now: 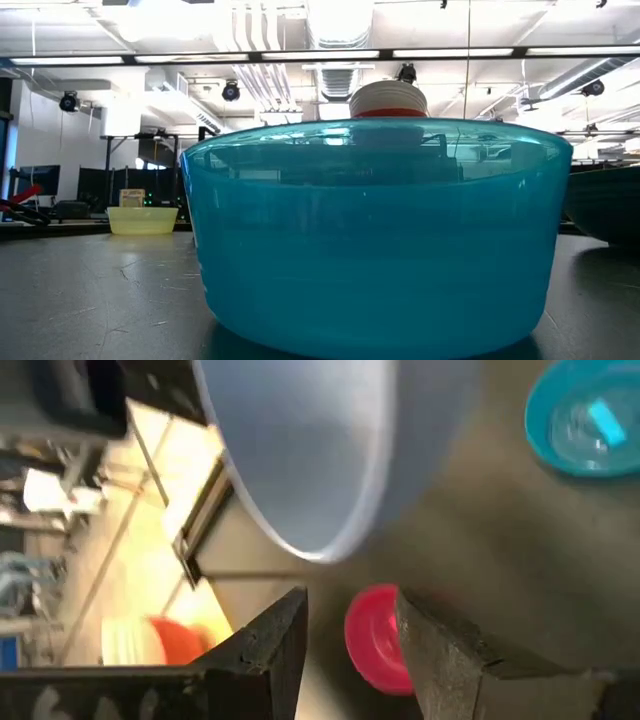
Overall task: Place and stack bowls onto a shelf
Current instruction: Stack the purple bowl on top of the white bowl
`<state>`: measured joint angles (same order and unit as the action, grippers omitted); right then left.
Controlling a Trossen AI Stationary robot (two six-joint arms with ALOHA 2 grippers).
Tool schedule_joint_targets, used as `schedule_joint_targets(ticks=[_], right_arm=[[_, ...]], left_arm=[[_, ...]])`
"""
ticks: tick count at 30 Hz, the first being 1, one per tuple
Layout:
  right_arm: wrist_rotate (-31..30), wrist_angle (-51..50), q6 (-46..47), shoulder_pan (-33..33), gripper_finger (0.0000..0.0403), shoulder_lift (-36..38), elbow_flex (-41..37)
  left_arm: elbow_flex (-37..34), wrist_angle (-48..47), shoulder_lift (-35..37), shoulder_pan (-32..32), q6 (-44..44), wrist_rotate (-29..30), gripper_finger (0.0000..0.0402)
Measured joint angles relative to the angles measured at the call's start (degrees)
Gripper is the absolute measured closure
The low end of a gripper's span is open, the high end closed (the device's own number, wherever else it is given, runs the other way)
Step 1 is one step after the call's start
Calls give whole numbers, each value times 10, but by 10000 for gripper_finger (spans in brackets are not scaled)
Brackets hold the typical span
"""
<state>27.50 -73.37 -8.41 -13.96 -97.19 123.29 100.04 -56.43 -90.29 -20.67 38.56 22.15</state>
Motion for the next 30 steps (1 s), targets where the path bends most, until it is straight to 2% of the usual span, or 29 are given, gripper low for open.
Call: schedule_joint_targets(ticks=[6,11,21,25,30], right_arm=[[-223,-90,-44,13,395,8,11],[-325,-92,-93,59,395,20,12],[-399,-86,-126,231,395,35,12],[-397,-86,-122,290,395,34,12],[-377,-87,-118,322,394,25,3]], left_arm=[[5,-70,1,-1,-67,2,267],[4,-104,1,0,-131,0,267],[4,-117,1,-1,-156,-1,267],[4,-117,1,-1,-156,-2,267],[3,-117,1,-1,-156,-1,267]])
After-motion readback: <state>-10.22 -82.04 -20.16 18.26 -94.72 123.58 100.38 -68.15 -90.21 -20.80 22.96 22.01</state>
